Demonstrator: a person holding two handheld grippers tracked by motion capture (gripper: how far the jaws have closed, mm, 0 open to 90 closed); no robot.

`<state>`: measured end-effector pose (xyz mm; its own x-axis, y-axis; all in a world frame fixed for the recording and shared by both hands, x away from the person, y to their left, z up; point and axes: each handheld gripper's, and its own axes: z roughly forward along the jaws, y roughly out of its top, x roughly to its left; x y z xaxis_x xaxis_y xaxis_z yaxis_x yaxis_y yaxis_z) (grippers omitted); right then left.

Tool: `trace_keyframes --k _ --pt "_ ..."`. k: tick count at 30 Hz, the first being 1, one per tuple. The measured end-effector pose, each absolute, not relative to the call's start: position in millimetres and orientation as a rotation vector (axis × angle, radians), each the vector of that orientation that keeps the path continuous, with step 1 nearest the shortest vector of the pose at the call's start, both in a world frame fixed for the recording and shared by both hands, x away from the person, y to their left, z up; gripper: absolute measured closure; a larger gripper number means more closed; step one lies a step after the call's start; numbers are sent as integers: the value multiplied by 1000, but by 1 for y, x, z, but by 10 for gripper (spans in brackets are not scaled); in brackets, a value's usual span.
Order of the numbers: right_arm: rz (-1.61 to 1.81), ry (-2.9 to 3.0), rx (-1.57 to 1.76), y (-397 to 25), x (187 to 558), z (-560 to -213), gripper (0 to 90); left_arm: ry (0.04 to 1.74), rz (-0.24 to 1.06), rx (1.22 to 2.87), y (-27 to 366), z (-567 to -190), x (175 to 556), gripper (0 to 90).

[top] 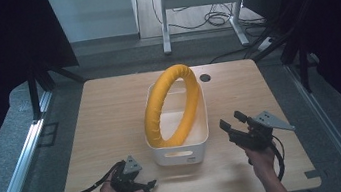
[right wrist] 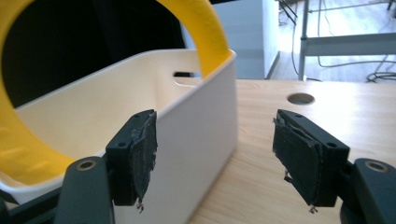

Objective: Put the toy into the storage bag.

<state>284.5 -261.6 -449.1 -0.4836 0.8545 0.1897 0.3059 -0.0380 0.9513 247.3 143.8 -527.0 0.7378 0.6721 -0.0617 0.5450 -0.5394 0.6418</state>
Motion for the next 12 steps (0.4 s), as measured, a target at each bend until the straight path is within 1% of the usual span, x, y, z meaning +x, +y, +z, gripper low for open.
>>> trace_keyframes --k 5,12 --pt "1525 1770 1233 -271 284 -455 318 911 253 2282 144 -527 247 150" --pt "1527 1770 1216 -272 283 -455 327 915 250 2282 143 -528 248 150"
